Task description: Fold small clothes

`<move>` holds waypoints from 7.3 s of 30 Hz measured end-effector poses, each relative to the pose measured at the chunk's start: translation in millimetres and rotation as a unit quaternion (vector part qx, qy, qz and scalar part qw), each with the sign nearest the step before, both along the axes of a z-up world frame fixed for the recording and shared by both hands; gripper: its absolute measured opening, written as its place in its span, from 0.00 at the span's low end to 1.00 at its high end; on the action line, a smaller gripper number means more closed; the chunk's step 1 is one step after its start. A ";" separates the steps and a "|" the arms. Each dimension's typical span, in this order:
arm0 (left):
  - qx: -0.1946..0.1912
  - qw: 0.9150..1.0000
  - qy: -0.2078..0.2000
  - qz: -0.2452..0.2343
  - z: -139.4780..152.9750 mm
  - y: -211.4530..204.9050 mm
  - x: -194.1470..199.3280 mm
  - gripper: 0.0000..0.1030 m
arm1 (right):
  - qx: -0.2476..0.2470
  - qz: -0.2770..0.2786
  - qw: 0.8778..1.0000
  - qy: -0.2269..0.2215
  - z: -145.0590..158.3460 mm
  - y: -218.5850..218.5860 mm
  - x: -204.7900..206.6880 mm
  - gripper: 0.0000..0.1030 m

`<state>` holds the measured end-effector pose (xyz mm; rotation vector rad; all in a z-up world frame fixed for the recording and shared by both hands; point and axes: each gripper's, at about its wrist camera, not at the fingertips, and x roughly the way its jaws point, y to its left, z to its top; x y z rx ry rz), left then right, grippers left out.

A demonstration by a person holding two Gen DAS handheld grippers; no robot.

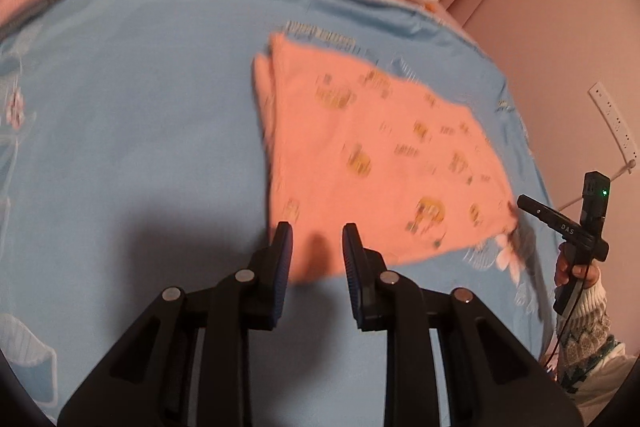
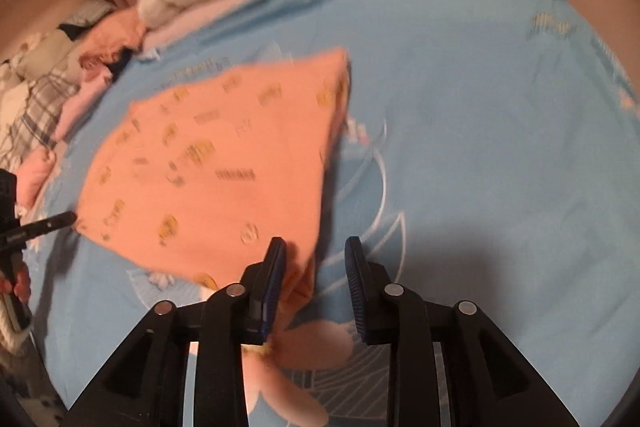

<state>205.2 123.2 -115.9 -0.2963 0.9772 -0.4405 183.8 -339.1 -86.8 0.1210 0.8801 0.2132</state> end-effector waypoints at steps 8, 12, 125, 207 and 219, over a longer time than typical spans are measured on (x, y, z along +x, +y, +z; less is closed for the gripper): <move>0.001 1.000 -0.005 0.006 0.1 -36.0 61.5 0.26 | 0.033 0.014 0.999 -0.030 3.7 33.5 61.9 0.28; 0.026 0.999 0.026 0.021 -23.9 -41.0 86.0 0.25 | 0.033 0.010 0.999 -0.020 -5.6 38.1 87.1 0.28; 0.074 0.996 0.001 -0.053 59.8 -182.9 69.8 0.13 | 0.246 0.009 0.968 0.043 0.1 24.5 48.8 0.44; 0.089 0.989 0.016 -0.114 -34.2 -176.9 19.3 0.46 | 0.028 0.060 0.995 0.075 -25.8 4.4 30.3 0.00; 0.098 0.989 -0.009 -0.107 -31.1 -193.2 16.1 0.44 | 0.032 0.075 0.997 -0.009 -2.9 14.1 17.4 0.13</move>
